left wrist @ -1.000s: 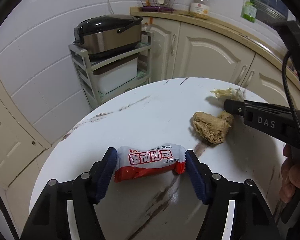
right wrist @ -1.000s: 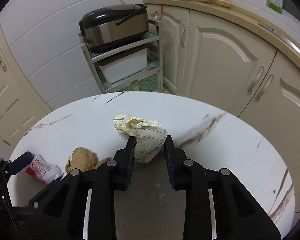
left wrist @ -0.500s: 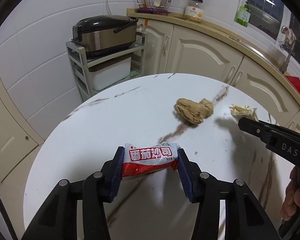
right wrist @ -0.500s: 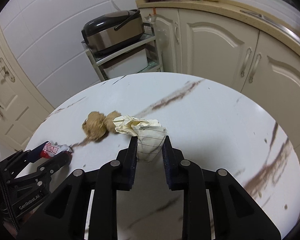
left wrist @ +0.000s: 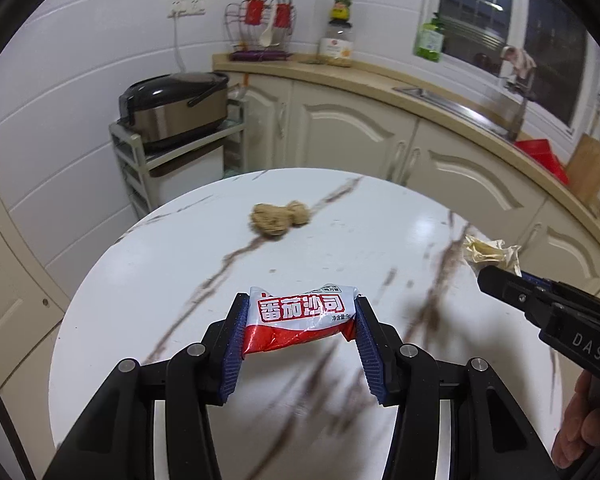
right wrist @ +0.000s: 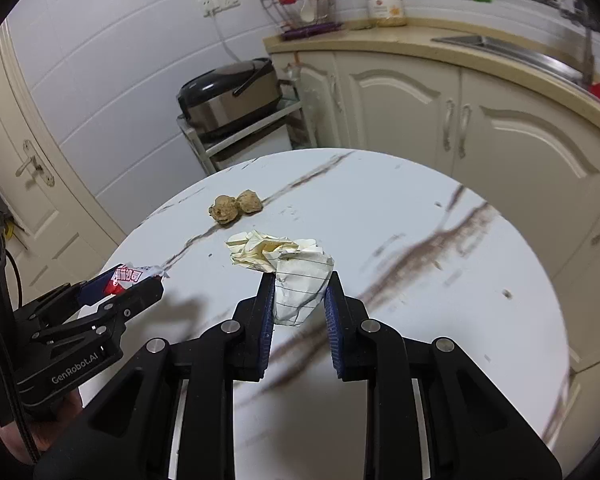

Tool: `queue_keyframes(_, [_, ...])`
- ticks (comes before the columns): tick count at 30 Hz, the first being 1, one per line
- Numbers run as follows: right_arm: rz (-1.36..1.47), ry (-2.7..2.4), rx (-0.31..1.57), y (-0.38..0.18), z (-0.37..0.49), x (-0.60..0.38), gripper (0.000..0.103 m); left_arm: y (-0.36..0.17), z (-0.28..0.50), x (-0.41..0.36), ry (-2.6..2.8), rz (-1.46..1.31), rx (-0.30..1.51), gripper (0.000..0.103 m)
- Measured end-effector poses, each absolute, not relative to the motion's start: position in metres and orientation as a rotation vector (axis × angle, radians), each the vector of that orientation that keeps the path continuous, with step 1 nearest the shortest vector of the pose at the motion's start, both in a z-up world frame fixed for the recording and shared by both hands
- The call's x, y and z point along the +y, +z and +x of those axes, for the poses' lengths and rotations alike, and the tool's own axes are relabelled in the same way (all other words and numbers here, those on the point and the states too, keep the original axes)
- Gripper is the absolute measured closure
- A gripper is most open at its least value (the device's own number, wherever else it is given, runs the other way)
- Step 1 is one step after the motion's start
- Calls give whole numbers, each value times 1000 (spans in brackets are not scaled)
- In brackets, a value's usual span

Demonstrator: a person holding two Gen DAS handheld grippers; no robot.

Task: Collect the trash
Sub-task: 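Carry the white paper and red wrapper over the blue bin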

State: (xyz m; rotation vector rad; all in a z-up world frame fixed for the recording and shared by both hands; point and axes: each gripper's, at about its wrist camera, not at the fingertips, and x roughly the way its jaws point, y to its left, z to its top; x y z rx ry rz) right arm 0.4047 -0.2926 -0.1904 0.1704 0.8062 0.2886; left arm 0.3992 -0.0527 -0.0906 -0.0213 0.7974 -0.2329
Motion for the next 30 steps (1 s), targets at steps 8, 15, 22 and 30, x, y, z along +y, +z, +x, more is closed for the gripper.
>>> queue_keyframes(8, [265,250,732,-174,339,-359,81,-63,342,-105,-339,36,751,57])
queue_keyframes(15, [329,165,674,-168,278,-428,81,-53,305,-165,-462,94,733,57])
queue_keyframes(22, [401,24,640,-173,227,-511,81,-56,289,-249,-622,170,741,57])
queue_keyframes(30, [509,-143,697,-220,197,-609,81,-98,294,-351,-771,291,831,57])
